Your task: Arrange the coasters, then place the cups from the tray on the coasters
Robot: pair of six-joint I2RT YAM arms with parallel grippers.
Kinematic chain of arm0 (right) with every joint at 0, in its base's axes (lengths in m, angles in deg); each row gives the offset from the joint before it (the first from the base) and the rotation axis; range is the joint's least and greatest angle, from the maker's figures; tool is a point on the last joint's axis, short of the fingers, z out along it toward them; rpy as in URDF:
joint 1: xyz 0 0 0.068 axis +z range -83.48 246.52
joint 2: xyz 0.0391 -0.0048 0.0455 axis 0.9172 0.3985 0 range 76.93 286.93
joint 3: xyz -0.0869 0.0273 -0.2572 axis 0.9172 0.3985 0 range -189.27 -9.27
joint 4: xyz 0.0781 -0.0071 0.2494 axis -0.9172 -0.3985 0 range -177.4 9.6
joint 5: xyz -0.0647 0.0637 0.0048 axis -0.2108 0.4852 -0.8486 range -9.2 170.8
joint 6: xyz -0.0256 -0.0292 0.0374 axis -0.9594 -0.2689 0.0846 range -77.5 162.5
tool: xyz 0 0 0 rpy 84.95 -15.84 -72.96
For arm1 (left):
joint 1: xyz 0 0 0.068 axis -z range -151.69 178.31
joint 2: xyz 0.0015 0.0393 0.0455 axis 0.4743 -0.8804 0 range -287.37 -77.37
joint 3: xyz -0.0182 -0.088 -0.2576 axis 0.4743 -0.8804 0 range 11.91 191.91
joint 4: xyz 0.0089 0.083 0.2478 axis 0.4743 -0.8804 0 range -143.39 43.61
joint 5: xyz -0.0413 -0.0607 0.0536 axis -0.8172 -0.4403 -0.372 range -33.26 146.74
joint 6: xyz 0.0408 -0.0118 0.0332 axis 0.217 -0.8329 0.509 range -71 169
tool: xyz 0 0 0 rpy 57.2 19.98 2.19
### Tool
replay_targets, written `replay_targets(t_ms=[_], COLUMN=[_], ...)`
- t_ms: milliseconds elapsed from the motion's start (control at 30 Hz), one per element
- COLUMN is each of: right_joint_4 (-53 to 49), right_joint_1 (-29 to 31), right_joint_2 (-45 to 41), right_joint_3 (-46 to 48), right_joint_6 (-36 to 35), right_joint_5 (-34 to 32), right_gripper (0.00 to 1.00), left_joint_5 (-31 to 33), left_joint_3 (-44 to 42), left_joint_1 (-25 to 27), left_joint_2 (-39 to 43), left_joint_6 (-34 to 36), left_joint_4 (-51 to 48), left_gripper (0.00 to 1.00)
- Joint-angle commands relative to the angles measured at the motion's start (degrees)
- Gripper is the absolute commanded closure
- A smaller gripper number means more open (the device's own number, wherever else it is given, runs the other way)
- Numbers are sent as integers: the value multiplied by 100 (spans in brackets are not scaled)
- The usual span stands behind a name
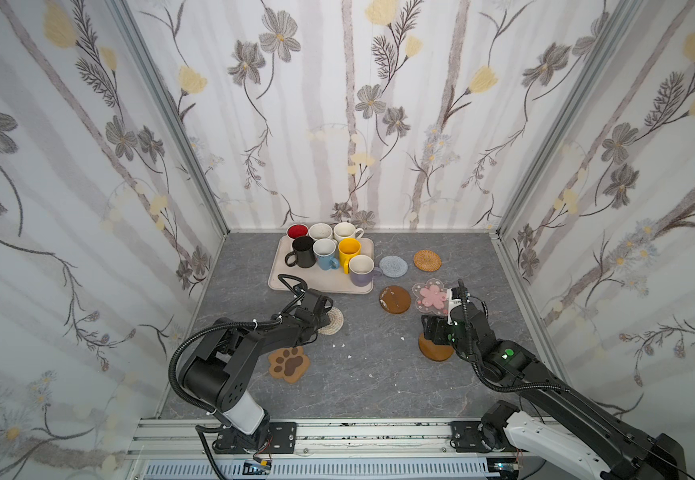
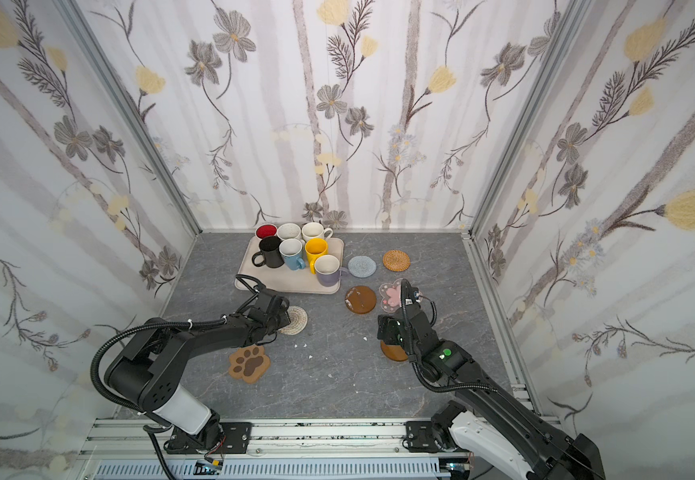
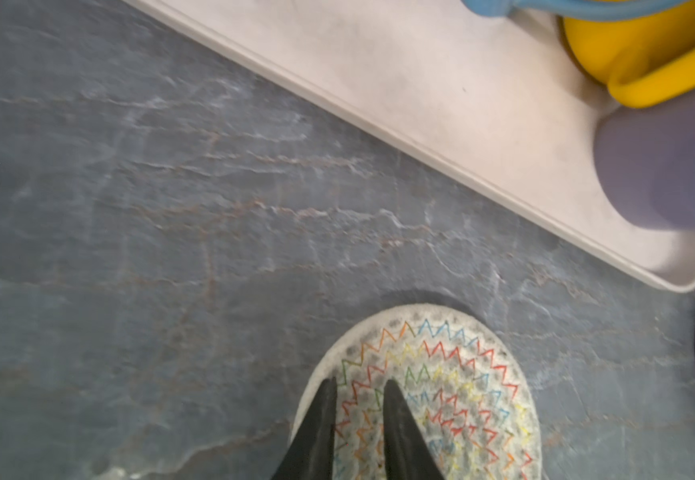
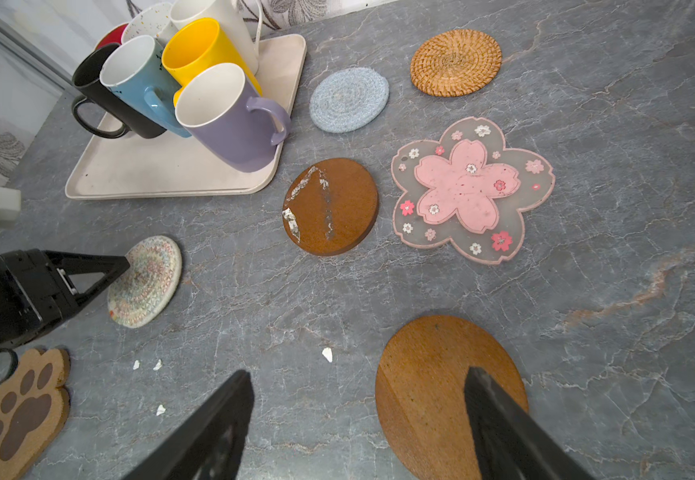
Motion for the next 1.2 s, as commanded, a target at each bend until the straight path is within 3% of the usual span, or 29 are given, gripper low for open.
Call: replay_targets(t_ms=[0, 267, 533, 900, 1167], right_joint_4=[312, 715, 798, 631, 357], right_joint_1=[-160, -584, -769, -877, -895], right_joint_2=[42, 151, 118, -296, -531], right_joint_3=[11, 78, 191, 365, 454], right_joint_6=[-101, -191, -211, -59, 66], right_joint_5=[260, 731, 1033, 1092, 1227], right_gripper=[19, 19, 19, 19, 19], left_joint_5=[-108, -97, -15, -206, -151], left_joint_3=[-104, -39, 646, 1667, 2087], left_joint_1=[342, 1375, 2292, 2858, 2913], left_joint_2=[66, 149, -511, -1261, -1581], left_joint_6=[-260, -647, -941, -837, -752], left_joint_4=[-762, -1031, -1050, -1058, -1058], left_gripper=[77, 77, 77, 78, 78])
